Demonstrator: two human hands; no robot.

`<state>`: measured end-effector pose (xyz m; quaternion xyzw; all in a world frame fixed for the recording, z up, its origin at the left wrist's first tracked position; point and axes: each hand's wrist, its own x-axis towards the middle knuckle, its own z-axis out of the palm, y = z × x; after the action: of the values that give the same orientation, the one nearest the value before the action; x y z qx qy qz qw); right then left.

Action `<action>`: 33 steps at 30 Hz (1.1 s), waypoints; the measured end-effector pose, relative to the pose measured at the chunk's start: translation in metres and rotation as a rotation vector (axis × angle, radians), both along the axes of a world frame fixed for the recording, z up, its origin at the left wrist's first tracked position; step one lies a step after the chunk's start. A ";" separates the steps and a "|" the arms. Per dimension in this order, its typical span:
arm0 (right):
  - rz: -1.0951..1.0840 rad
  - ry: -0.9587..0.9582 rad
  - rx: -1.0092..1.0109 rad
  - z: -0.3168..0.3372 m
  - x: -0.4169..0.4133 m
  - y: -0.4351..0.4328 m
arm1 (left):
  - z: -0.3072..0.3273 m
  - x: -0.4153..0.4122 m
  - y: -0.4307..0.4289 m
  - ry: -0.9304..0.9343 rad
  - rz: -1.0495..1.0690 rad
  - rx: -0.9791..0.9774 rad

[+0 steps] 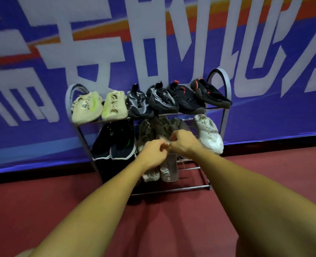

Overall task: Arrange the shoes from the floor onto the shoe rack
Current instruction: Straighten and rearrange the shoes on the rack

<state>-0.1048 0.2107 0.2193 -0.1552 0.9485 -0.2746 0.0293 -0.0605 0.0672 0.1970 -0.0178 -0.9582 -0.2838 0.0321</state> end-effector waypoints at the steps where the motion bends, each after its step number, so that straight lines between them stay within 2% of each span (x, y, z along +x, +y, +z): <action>1: 0.041 0.007 0.025 -0.001 0.005 -0.013 | -0.002 0.008 -0.014 -0.056 -0.004 -0.081; 3: 0.121 0.003 0.052 -0.004 0.013 -0.037 | -0.010 0.023 -0.045 -0.173 0.013 -0.212; 5: 0.216 -0.026 0.115 -0.009 0.019 -0.056 | -0.020 0.036 -0.074 -0.259 0.082 -0.264; 9: 0.372 -0.153 0.325 -0.033 0.023 -0.083 | -0.039 0.046 -0.112 -0.309 0.223 -0.264; 12: 0.418 -0.186 0.431 -0.047 0.020 -0.098 | -0.056 0.042 -0.126 -0.355 0.229 -0.273; 22: 0.338 -0.240 0.365 -0.114 -0.003 -0.131 | -0.102 0.019 -0.170 -0.427 0.200 -0.238; 26: 0.339 -0.344 0.285 -0.133 -0.002 -0.147 | -0.118 -0.003 -0.157 -0.473 0.135 -0.218; 31: 0.379 -0.499 0.353 -0.159 -0.002 -0.164 | -0.135 -0.020 -0.154 -0.543 0.113 -0.286; 33: 0.365 -0.577 0.319 -0.168 -0.003 -0.168 | -0.138 -0.023 -0.157 -0.539 0.117 -0.303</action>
<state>-0.1081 0.0431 0.0514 -0.2317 0.8888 -0.1462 0.3674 -0.0832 -0.0897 0.0586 0.1084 -0.9630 -0.1299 -0.2097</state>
